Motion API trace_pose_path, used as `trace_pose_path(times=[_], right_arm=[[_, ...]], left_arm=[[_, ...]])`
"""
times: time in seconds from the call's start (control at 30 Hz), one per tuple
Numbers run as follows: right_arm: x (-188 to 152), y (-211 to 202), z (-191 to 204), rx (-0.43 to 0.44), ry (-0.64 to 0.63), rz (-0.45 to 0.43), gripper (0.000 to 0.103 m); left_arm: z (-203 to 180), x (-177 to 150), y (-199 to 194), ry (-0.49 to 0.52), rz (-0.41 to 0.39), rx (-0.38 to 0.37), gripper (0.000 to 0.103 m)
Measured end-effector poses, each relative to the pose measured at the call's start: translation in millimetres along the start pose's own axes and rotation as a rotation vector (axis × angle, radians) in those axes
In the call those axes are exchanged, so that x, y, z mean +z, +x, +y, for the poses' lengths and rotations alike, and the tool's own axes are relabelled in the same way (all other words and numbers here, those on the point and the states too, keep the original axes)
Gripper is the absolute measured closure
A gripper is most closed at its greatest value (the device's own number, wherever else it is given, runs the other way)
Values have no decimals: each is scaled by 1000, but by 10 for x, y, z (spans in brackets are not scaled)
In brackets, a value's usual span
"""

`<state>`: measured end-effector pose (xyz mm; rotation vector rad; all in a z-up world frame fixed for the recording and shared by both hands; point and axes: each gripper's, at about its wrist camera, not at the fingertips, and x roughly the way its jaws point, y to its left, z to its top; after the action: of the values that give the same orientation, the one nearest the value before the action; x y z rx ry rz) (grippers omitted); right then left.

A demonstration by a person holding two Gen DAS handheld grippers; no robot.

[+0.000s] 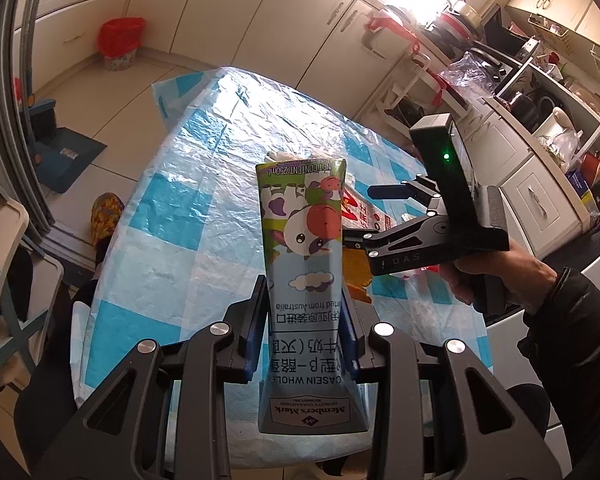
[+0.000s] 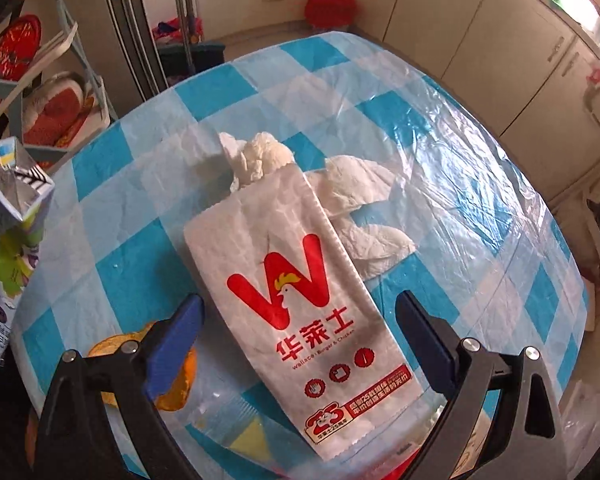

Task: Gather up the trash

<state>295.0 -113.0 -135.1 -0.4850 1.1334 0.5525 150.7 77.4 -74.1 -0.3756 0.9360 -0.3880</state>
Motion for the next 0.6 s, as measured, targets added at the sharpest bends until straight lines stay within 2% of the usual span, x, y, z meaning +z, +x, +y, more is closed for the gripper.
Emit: trace_pose_path(times=[0.03,0.1,0.13,0.17,0.2,0.23,0.27,0.4,0.6], right_arm=[[11,22,-16,15,-3,3,11],[28,47,-103,75,24,10,23],[30,41,-153,105,48,4,38],[29,18,-188,96,58,-9,57],[17,-24,-195,103,69,-14,68],[2,-36,-226,107,82,-17,85],[-19,-57,-243,109,91,-17,94],[-155,-147,-270,99,121,-45,100],[-486,-698,-299,125,239,-216,100]], left_arm=[[10,5,2,-3,-1,-1,73],[23,8,3,-6,-3,-2,73],[24,3,1,-7,-4,-2,73],[26,2,2,-8,-4,-2,73],[28,3,5,-9,-4,-3,73],[21,-2,3,-10,-4,-3,73],[22,-1,2,-9,-4,-2,73],[-7,19,-11,2,-10,1,73],[-146,40,-89,30,-24,-8,73]])
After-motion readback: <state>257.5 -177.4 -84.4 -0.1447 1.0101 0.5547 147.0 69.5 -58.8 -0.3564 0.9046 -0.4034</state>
